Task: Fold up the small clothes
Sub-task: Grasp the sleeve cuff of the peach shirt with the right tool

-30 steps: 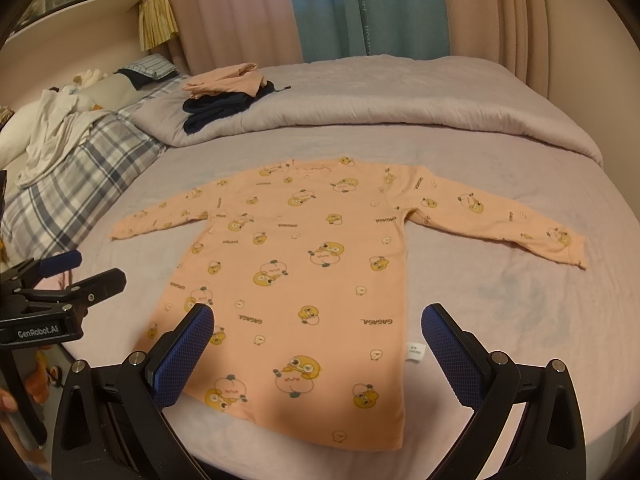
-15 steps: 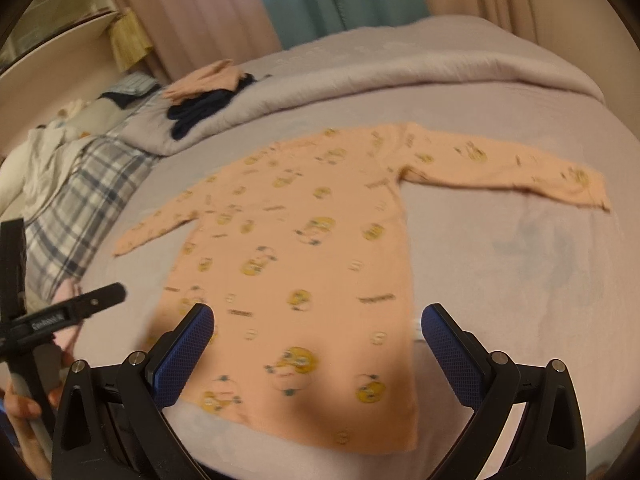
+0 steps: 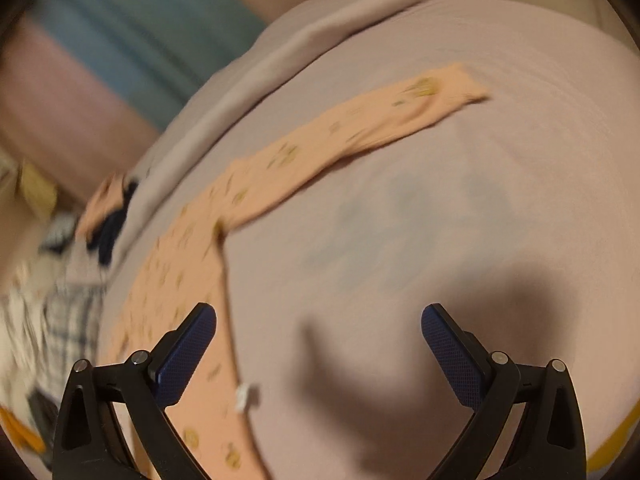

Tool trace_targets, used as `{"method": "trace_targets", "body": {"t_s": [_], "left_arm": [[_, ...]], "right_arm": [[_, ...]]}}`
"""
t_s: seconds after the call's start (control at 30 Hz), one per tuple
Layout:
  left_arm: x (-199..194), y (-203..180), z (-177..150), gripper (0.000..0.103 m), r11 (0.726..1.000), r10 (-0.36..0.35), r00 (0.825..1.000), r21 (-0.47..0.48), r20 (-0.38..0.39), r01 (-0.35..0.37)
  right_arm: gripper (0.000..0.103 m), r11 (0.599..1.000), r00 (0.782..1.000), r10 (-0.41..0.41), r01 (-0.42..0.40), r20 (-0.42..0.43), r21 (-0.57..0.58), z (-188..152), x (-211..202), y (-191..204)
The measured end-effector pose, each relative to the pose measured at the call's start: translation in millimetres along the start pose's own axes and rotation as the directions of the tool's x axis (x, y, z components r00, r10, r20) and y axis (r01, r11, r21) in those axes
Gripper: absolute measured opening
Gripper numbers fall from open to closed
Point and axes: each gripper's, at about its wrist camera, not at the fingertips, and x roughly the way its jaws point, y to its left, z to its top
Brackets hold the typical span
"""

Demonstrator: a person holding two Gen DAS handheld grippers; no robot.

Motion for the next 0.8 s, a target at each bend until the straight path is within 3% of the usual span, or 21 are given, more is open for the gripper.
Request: {"method": "trace_targets", "body": {"t_s": [0.17, 0.3, 0.4, 0.47, 0.57, 0.63, 0.67, 0.7, 0.77, 0.8], "left_arm": [[21.9, -15.1, 16.2, 0.103, 0.998, -0.009, 0.999, 0.065, -0.035, 0.012], [33.5, -19.4, 30.6, 0.102, 0.998, -0.046, 0.997, 0.049, -0.054, 0.049], [40.7, -25.6, 39.3, 0.102, 0.997, -0.035, 0.998, 0.062, -0.05, 0.038], [46.6, -29.4, 43.9, 0.102, 0.997, -0.035, 0.998, 0.07, -0.053, 0.038], [54.1, -34.5, 49.1, 0.102, 0.996, -0.04, 0.997, 0.081, -0.06, 0.045], [58.8, -37.1, 52.4, 0.102, 0.995, -0.03, 0.998, 0.095, -0.061, 0.035], [61.7, -37.9, 54.3, 0.102, 0.995, -0.024, 0.998, 0.1, -0.062, 0.03], [64.0, -38.0, 56.2, 0.102, 0.995, -0.021, 0.998, 0.101, -0.062, 0.028], [67.4, -36.6, 61.1, 0.102, 0.995, -0.011, 0.998, 0.098, -0.056, 0.017], [68.9, -35.3, 64.2, 0.102, 0.995, -0.006, 0.999, 0.095, -0.051, 0.01]], "right_arm": [[0.103, 0.983, 0.997, 0.058, -0.065, 0.049, 0.173, 29.2, 15.1, -37.1], [0.102, 0.967, 0.996, 0.074, -0.082, 0.041, 0.241, 57.5, 36.1, -46.8], [0.101, 0.952, 0.994, 0.084, -0.102, 0.074, 0.288, 76.9, 42.4, -54.7], [0.092, 0.94, 0.992, 0.066, -0.098, 0.107, 0.327, 87.9, 46.6, -64.8], [0.061, 0.921, 0.987, 0.06, -0.112, 0.147, 0.373, 97.3, 49.9, -82.6], [0.025, 0.901, 0.986, 0.08, -0.135, 0.15, 0.413, 99.3, 54.7, -94.2], [0.016, 0.883, 0.984, 0.093, -0.151, 0.149, 0.445, 98.2, 58.8, -102.1], [0.0, 0.862, 0.982, 0.11, -0.17, 0.152, 0.477, 95.1, 61.2, -110.0], [0.0, 0.834, 0.969, 0.16, -0.234, 0.187, 0.5, 87.3, 57.6, -119.6], [0.0, 0.839, 0.967, 0.161, -0.239, 0.197, 0.489, 86.6, 54.8, -118.4]]}}
